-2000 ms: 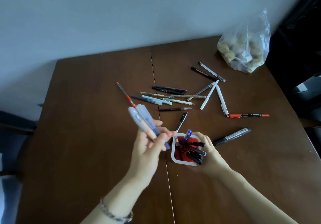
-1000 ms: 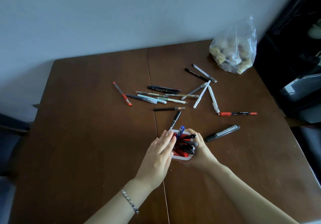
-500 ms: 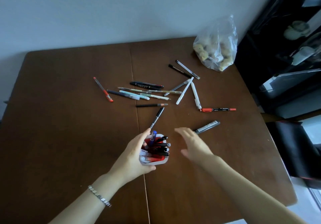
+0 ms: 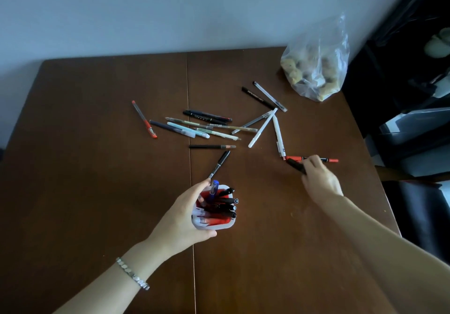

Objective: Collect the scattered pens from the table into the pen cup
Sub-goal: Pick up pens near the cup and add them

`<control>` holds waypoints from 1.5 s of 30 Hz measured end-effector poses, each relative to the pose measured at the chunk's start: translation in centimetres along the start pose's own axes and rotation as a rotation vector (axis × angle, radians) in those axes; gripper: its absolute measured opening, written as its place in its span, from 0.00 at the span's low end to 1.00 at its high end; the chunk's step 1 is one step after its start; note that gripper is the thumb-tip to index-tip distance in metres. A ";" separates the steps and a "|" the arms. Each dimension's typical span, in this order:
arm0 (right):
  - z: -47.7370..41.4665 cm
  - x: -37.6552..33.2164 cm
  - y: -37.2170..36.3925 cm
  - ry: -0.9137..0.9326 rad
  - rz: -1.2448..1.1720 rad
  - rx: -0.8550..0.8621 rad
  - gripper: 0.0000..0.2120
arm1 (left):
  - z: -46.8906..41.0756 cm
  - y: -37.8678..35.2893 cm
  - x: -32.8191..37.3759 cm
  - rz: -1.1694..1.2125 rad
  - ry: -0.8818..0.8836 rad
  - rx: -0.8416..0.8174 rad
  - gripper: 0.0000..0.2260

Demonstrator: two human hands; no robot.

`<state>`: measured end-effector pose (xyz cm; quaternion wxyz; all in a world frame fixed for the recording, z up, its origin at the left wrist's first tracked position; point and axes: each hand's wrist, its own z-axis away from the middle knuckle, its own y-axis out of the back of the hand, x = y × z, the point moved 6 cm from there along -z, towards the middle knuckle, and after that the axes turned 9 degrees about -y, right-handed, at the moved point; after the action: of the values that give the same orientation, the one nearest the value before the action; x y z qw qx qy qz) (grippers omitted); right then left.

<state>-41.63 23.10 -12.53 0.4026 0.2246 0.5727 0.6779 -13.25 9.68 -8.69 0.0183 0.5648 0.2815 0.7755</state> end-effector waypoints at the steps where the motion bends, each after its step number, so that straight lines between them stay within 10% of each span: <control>1: -0.7 0.1 0.1 0.008 -0.001 0.008 0.15 | 0.0 0.0 0.0 0.003 0.012 -0.005 0.41; 11: 1.1 0.4 -1.8 -0.069 0.192 -0.250 0.12 | 0.2 -0.1 0.1 0.092 0.018 -0.017 0.38; 15: 5.7 -0.9 1.4 -0.225 -0.614 -0.163 0.03 | 0.4 0.0 0.0 0.112 0.005 0.006 0.39; 19: 9.2 -4.3 5.6 -0.258 -1.239 0.022 0.14 | 0.6 0.1 1.0 -0.121 -0.083 0.051 0.41; 25: 13.0 -6.4 3.2 -0.481 -1.612 0.096 0.13 | -1.5 -1.7 4.9 -0.738 -0.414 0.050 0.39; 33: 12.7 -9.7 3.8 -0.463 -1.943 0.081 0.12 | -1.7 0.3 4.3 -0.526 -0.374 0.158 0.06; 45: 12.7 -16.6 0.4 0.133 -1.091 -0.002 0.28 | 1.0 1.6 1.5 -0.115 -0.182 0.150 0.15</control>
<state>-22.49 17.37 -6.41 0.6589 -0.1486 0.6296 0.3839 -12.43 9.33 -6.43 0.0460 0.6155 0.3680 0.6954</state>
